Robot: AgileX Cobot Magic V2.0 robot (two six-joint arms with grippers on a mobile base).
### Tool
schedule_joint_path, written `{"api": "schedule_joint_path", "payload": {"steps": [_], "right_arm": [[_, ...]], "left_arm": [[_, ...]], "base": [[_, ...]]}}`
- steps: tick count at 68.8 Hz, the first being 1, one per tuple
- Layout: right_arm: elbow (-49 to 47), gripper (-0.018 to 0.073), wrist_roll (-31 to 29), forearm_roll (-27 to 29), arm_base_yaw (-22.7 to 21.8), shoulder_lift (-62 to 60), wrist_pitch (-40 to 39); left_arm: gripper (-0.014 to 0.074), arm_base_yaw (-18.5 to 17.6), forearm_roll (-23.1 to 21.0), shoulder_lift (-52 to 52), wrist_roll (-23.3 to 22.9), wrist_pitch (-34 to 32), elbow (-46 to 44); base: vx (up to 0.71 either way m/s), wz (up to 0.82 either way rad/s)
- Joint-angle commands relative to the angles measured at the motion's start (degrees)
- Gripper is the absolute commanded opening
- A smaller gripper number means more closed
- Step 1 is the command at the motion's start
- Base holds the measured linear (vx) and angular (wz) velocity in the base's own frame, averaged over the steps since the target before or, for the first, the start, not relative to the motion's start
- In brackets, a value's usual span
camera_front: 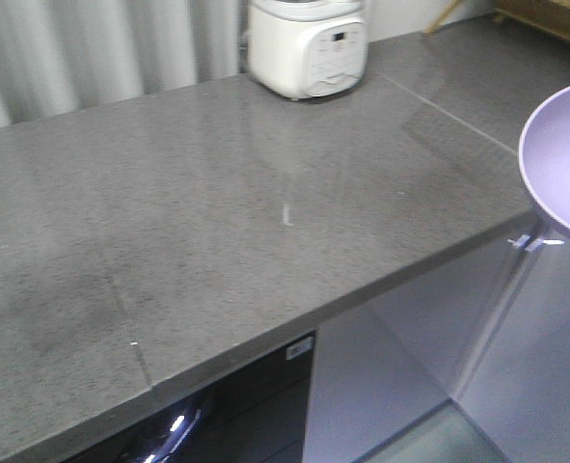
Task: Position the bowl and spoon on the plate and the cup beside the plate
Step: 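Drive the base to the counter with the pale blue plate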
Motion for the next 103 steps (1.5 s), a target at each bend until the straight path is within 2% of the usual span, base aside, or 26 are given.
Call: {"api": "schedule_joint_path", "payload": {"steps": [1,103], "right_arm": [[-1.6,-0.0006,-0.4,-0.2,-0.2,-0.4,-3.6],[-1.6,-0.0006,-0.3,-0.2,-0.2,-0.4,-3.1]], "left_arm": [[-0.0006,-0.4,-0.4,-1.3,-0.2,-1.3,-1.6],[-0.0006,-0.4,-0.4,-1.3,-0.2,-1.3,-1.6]], "base": [[-0.03,-0.54],[0.05,-0.51]]}}
